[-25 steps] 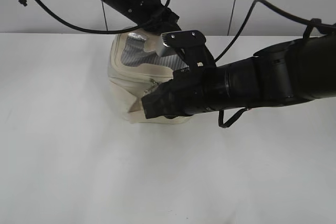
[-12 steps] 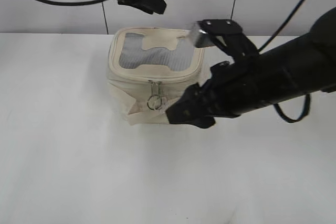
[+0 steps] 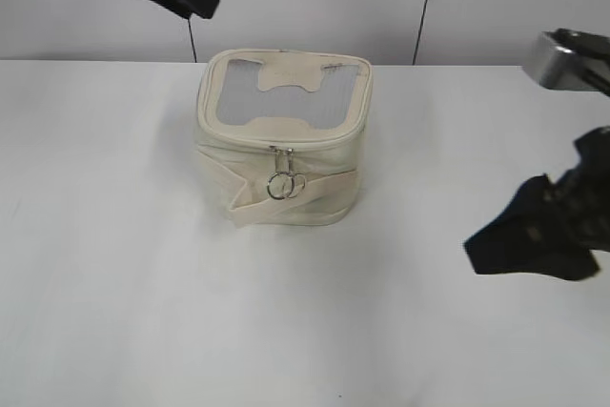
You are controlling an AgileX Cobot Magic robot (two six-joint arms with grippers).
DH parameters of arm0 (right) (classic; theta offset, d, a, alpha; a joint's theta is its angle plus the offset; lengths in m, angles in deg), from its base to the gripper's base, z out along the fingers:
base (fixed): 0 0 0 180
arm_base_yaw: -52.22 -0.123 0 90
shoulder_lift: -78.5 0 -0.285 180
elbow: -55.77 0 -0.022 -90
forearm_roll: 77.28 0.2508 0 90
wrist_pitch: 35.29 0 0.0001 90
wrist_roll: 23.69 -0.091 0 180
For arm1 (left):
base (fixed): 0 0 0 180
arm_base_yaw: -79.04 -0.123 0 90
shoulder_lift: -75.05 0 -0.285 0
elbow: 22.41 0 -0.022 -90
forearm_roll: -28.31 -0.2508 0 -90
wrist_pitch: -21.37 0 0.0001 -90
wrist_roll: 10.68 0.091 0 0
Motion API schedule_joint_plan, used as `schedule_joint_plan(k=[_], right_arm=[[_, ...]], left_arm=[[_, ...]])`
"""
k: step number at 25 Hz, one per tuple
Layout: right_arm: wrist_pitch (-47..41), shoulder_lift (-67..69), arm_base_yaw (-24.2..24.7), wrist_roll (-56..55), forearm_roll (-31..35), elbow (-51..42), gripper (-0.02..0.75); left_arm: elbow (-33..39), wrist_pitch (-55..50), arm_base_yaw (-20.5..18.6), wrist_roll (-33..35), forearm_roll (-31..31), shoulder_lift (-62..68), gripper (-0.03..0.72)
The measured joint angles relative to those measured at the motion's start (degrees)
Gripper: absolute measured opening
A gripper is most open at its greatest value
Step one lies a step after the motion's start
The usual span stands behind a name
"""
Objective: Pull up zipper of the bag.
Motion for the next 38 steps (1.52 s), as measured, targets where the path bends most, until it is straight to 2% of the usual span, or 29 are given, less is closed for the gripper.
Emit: schedule_joint_plan(k=[6,9,12,16,19,25,29,33,38], right_arm=[[-13.33,-17.03,0.0,-12.69,-15.9,0.0,0.463],[-18.21,-26.72,0.0,-13.93,-18.59,-0.68,0.49],[-20.32,-35.29,0.0,-14.19,-18.99,-2.73,0.563],[-21.05,-46.58,0.0,-14.31,-21.75,-6.29,0.601],[-21.24,-54.03,0.0,-15.09,-23.7,-8.38,0.603],[-20.41,-64.69,0.0,-16.91,-25.74,-11.32,0.586],[-17.8,-66.74,0.0,-16.98,-25.86,-12.54,0.577],[-16.93,-66.73,0.0,-17.36,-25.86,-12.88,0.577],[-16.72,-66.73,0.0,-18.01,-26.22,-12.88,0.577]], left_arm=[[25.29,5.53,0.0,-9.36,-7.75,-27.61,0.244],[35.19,4.31,0.0,-11.98,-10.53,-44.14,0.248],[42.35,0.04,0.0,-12.52,-11.16,-60.33,0.3],[48.06,-6.94,0.0,-14.09,-12.54,-77.18,0.439],[50.76,-10.57,-0.36,-17.41,-16.11,-87.95,0.492],[57.25,-9.88,-2.02,-18.74,-20.74,-102.28,0.506],[61.91,-8.23,-2.37,-18.86,-22.32,-103.13,0.506],[63.91,-3.52,-2.37,-18.91,-22.16,-103.13,0.506],[64.16,-2.56,-2.37,-18.91,-21.98,-103.13,0.506]])
